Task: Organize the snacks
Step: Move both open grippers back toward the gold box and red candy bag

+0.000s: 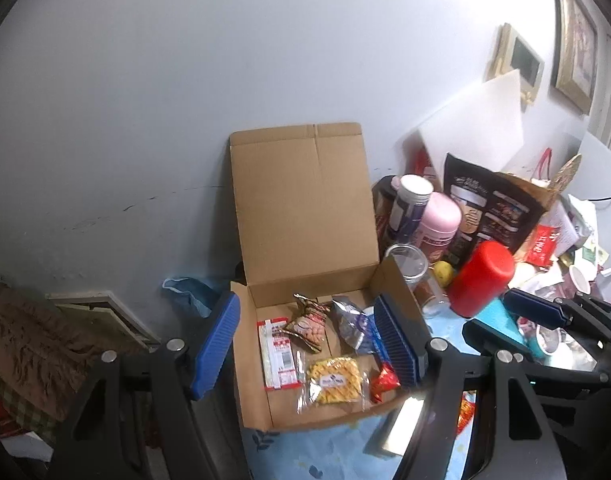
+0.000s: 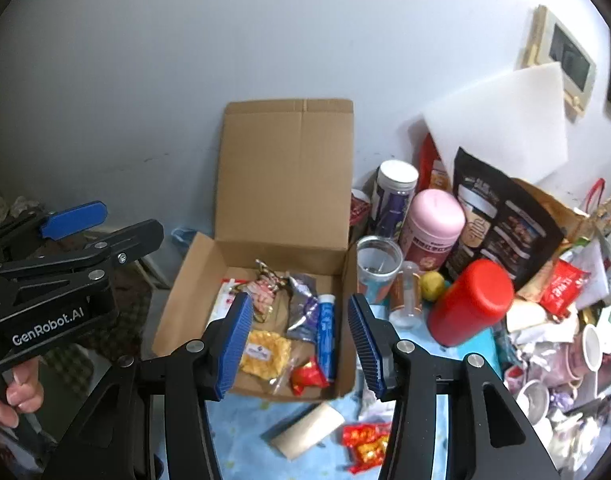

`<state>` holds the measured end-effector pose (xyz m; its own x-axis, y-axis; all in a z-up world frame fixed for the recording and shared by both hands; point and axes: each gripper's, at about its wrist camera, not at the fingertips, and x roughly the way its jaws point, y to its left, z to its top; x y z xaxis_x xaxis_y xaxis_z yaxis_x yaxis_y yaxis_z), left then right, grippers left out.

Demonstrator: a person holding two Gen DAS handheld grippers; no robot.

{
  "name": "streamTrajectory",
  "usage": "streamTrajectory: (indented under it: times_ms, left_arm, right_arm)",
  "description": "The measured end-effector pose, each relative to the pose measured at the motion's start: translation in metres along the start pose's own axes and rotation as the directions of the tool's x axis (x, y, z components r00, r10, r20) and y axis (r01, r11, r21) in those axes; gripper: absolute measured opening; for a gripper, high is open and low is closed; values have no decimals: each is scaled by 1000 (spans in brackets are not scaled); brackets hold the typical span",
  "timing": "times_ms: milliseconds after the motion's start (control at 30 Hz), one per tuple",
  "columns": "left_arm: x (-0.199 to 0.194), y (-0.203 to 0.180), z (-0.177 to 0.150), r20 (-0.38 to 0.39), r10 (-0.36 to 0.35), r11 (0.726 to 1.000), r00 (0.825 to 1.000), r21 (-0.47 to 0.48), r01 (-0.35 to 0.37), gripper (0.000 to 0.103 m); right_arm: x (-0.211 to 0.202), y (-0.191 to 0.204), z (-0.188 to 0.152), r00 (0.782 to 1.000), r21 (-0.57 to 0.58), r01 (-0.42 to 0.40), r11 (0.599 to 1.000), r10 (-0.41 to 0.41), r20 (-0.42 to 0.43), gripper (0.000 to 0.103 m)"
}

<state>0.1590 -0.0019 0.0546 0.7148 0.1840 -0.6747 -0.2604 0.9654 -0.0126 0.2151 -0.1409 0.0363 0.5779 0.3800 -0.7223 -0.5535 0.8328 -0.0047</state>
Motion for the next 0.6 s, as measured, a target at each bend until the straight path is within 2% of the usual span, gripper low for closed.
streamTrajectory:
  times_ms: [67,333,600]
  left_arm:
    - [-12,-3,-6,5,-8,1000,1000,5,8,69]
    - [-55,-19,-44,13,-50,998,999,34,49,69]
    - [-75,-38,-83,-6,-115,991,993,73,115,69]
  right_arm:
    - [-15,1,-8,1000,-2,-1,1000,1,15,55]
    - [-57,8,-49,1000,-20,-12,1000,13,27,55]
    - [-77,3,-91,1000,12,-7,1000,7,-2,55]
